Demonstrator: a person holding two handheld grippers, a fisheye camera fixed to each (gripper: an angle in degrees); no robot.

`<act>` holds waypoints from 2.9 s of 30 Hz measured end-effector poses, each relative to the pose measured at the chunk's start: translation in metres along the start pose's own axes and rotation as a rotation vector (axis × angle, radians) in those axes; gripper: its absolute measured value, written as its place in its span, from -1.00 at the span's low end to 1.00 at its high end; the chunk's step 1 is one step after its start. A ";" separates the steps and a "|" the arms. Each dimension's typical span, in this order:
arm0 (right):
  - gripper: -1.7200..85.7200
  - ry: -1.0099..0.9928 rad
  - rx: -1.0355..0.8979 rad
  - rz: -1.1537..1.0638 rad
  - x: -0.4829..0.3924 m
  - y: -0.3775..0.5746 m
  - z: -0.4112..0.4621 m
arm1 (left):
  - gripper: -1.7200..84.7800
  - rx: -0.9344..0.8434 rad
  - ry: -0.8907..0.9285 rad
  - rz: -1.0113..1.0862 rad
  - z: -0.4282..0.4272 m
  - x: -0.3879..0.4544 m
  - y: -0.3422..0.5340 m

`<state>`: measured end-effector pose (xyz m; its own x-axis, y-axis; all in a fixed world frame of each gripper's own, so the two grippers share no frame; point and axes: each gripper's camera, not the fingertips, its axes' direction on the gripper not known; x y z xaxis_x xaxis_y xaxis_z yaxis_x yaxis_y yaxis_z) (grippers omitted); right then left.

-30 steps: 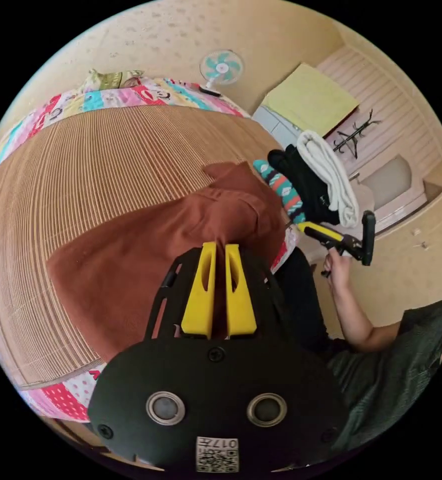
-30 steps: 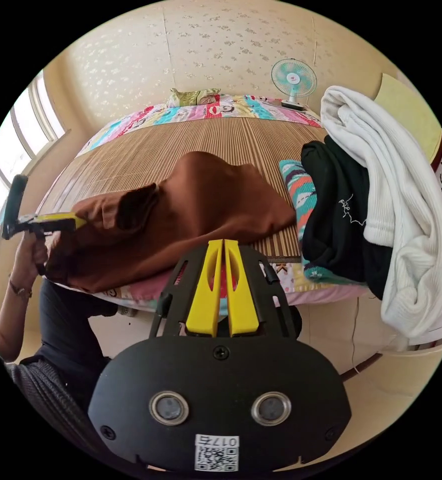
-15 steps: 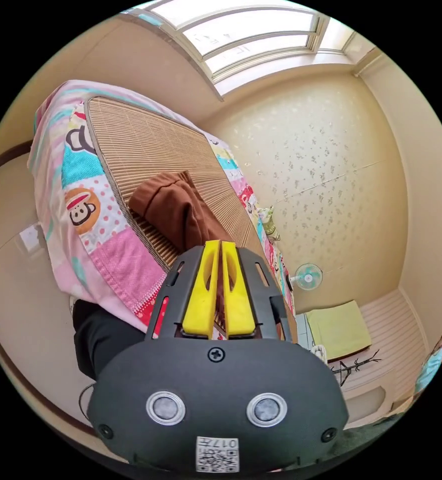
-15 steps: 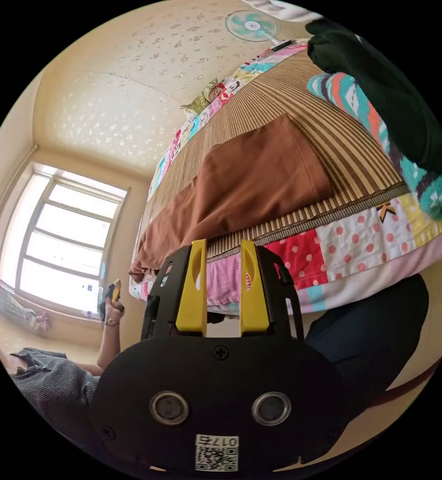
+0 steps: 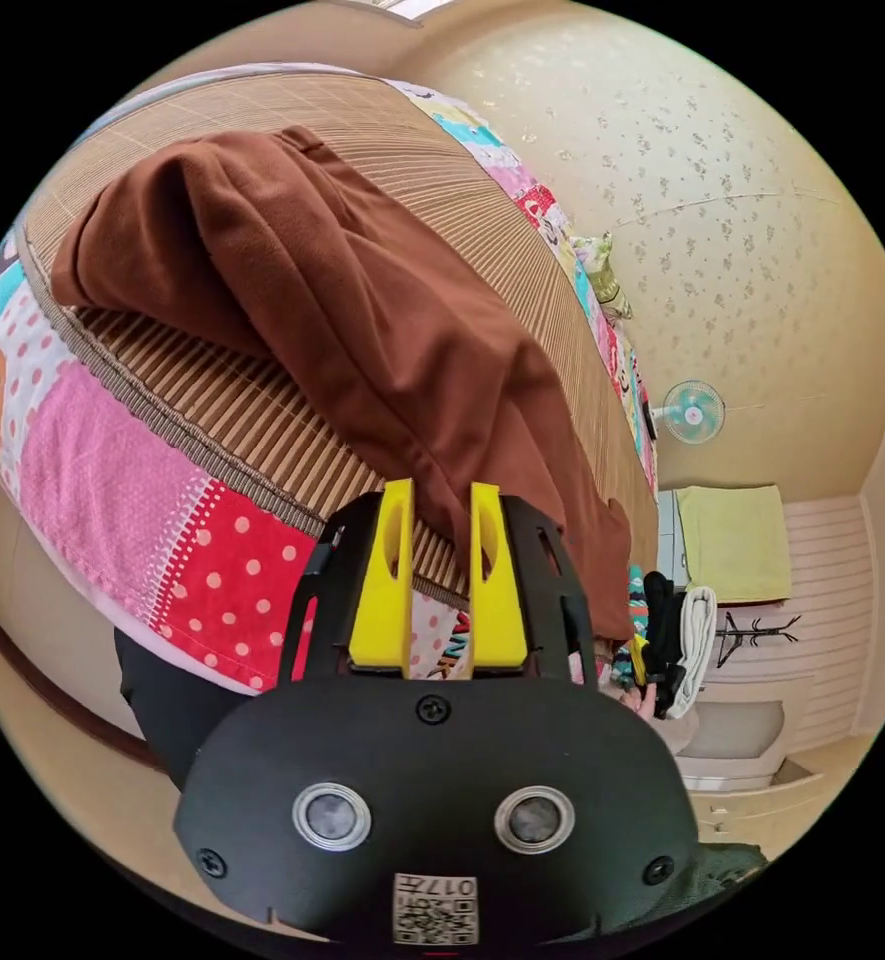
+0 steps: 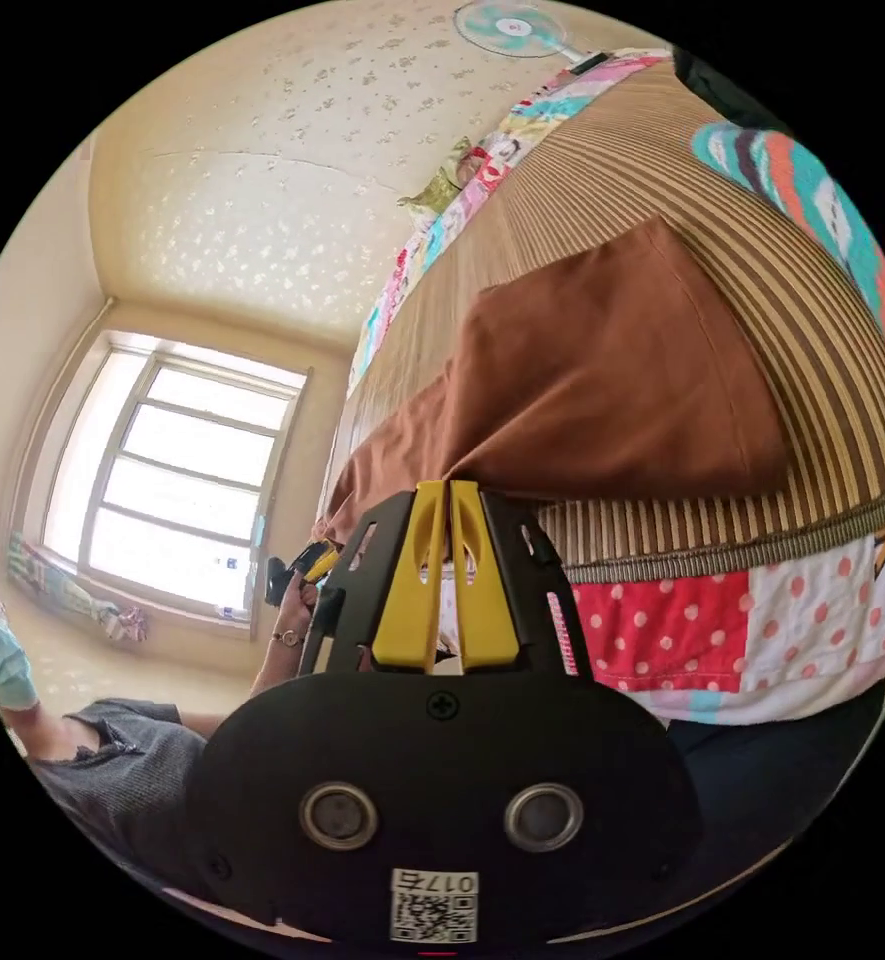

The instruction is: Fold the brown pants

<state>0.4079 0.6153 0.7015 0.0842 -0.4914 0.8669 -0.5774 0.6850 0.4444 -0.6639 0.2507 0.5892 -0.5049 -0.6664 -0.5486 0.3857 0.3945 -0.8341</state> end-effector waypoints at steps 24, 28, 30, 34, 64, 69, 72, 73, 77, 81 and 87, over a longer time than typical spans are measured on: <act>-0.94 -0.235 -0.068 0.301 -0.032 -0.078 0.057 | -0.86 0.220 0.599 -0.226 -0.074 -0.003 -0.012; -0.97 -0.299 0.078 -0.031 -0.141 -0.082 -0.007 | -0.88 0.270 0.379 0.098 -0.150 0.090 0.027; -0.97 -0.246 0.186 -0.177 -0.203 -0.070 -0.046 | -0.88 0.353 0.372 0.202 -0.186 0.126 0.054; -0.96 -0.115 0.345 -0.372 -0.307 -0.070 -0.089 | -0.86 0.459 0.370 0.328 -0.230 0.206 0.074; -0.92 0.343 -0.100 -0.112 -0.258 -0.117 0.112 | -0.98 -0.170 -0.674 0.375 0.042 0.222 0.081; -0.92 0.171 0.186 -0.191 -0.318 -0.073 -0.007 | -0.97 -0.006 -0.689 0.339 -0.078 0.200 0.109; -0.93 0.159 0.275 -0.275 -0.354 -0.050 -0.035 | -0.93 0.035 -0.313 0.278 -0.131 0.175 0.125; -0.93 0.140 0.313 -0.303 -0.368 -0.046 -0.043 | -0.88 0.045 -0.218 0.259 -0.138 0.169 0.129; -0.93 0.089 0.454 -0.420 -0.417 -0.043 -0.061 | -0.60 0.111 -0.265 0.208 -0.134 0.175 0.124; -0.94 0.093 0.460 -0.400 -0.439 -0.062 -0.069 | -0.57 0.201 -0.289 0.166 -0.127 0.180 0.096; -0.94 0.039 0.440 -0.285 -0.407 -0.057 -0.080 | -0.72 0.184 -0.221 -0.015 -0.110 0.149 0.051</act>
<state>0.4711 0.8190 0.3414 0.3125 -0.5994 0.7369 -0.8130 0.2325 0.5339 -0.8048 0.2407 0.4587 -0.3391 -0.8006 -0.4940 0.5236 0.2756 -0.8061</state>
